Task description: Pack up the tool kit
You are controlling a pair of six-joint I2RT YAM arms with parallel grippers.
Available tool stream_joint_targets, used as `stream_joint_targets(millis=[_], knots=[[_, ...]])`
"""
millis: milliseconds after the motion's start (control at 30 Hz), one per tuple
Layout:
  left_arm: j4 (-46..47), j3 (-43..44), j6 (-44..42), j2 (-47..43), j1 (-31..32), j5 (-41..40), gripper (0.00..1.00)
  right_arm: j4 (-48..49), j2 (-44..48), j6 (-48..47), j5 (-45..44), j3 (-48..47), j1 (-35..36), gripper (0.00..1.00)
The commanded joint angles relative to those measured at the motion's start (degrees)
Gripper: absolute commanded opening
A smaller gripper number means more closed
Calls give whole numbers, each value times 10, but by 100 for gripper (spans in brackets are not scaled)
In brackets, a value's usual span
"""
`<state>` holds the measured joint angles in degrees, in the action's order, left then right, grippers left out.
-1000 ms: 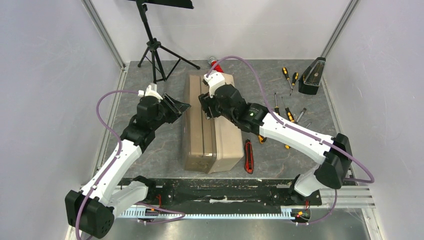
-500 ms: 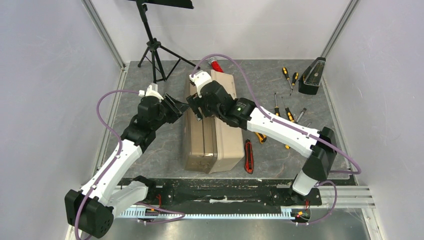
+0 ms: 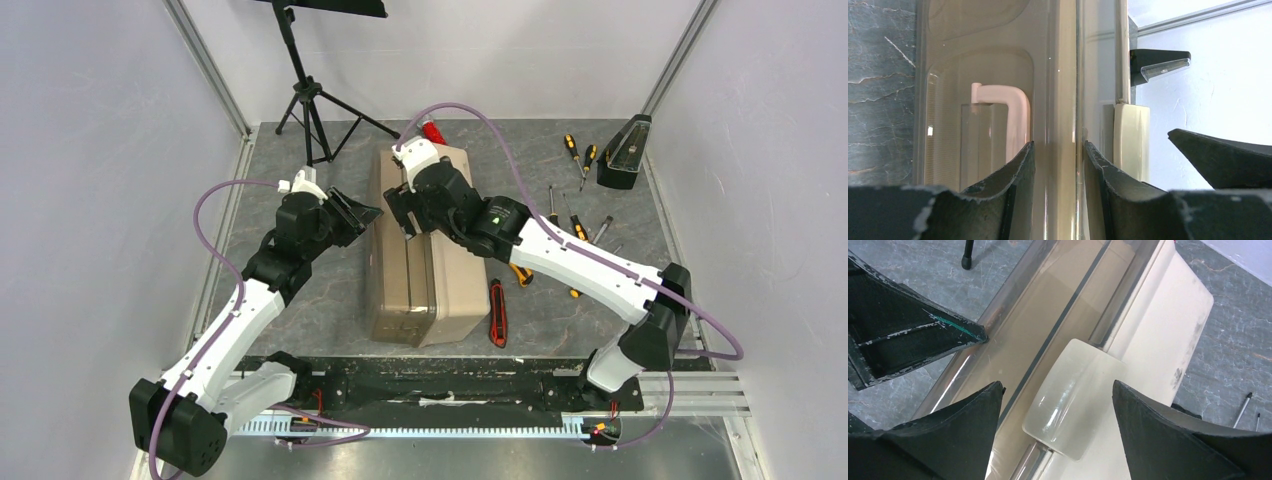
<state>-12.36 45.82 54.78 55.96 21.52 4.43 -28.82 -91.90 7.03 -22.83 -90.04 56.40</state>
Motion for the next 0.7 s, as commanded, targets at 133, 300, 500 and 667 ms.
stream_joint_targets(millis=[133, 300, 500, 667], knots=[[-14, 15, -10, 12, 18, 30, 24, 1, 26, 6, -7, 24, -2, 84], [-14, 15, -10, 12, 18, 30, 24, 7, 28, 14, 8, 45, -8, 85], [-13, 16, -10, 15, 19, 31, 24, 13, 33, 25, 26, 71, -19, 85], [-14, 16, -9, 16, 20, 31, 24, 35, 38, 35, 60, 91, -27, 85]])
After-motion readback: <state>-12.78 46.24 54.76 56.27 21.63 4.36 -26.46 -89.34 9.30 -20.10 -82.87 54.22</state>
